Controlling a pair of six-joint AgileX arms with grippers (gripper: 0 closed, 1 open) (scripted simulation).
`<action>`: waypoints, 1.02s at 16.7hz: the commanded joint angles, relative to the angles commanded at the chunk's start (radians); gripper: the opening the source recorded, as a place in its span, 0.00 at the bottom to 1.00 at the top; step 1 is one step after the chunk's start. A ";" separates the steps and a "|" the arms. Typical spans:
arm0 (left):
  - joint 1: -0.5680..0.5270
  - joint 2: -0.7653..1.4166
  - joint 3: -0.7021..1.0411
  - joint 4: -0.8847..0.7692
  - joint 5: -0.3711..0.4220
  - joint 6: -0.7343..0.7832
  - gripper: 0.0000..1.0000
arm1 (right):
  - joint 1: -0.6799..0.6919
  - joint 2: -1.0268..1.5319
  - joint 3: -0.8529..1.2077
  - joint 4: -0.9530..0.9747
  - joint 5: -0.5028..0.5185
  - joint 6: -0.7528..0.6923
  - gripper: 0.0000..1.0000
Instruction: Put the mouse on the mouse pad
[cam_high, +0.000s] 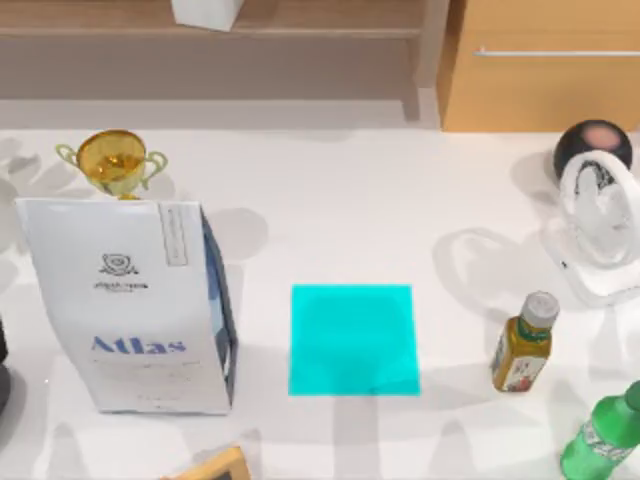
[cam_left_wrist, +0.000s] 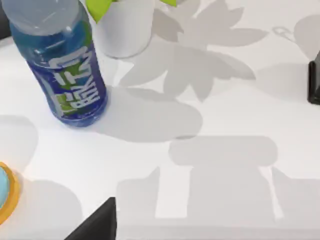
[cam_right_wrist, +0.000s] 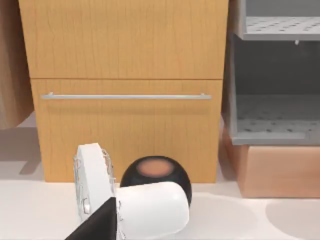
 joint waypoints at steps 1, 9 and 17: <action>0.010 0.099 0.063 -0.065 -0.005 0.025 1.00 | 0.000 0.000 0.000 0.000 0.000 0.000 1.00; 0.050 0.770 0.456 -0.477 -0.009 0.282 1.00 | 0.000 0.000 0.000 0.000 0.000 0.000 1.00; 0.057 0.883 0.491 -0.555 0.001 0.353 1.00 | 0.000 0.000 0.000 0.000 0.000 0.000 1.00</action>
